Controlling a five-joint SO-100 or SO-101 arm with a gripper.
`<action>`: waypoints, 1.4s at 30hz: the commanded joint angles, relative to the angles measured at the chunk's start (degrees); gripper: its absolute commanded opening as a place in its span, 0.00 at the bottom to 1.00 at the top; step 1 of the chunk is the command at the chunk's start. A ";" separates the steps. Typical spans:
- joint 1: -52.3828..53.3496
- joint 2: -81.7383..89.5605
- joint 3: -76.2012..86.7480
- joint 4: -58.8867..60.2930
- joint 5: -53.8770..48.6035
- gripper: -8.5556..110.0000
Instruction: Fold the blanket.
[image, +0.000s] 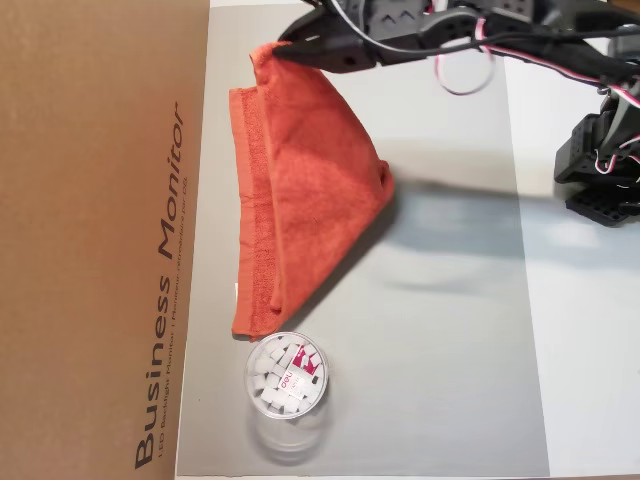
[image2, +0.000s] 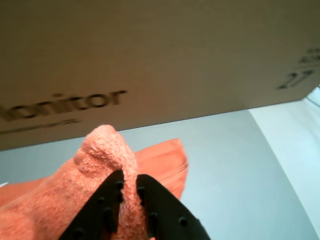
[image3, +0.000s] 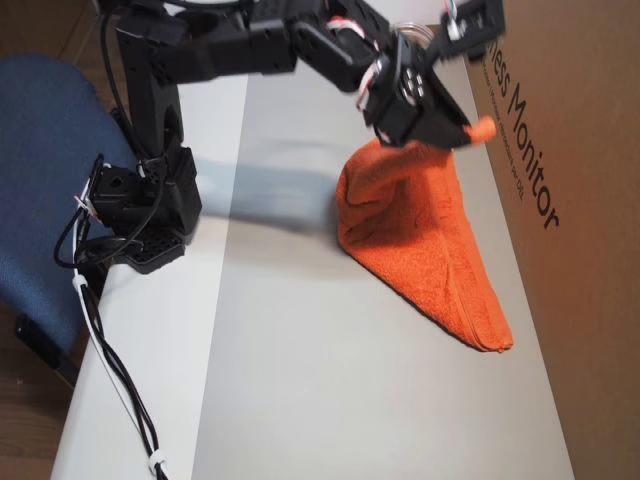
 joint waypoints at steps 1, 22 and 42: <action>3.08 -5.45 -6.42 -4.66 0.35 0.07; 10.11 -36.47 -21.80 -17.31 -0.70 0.07; 10.99 -47.90 -34.54 -19.34 -11.16 0.09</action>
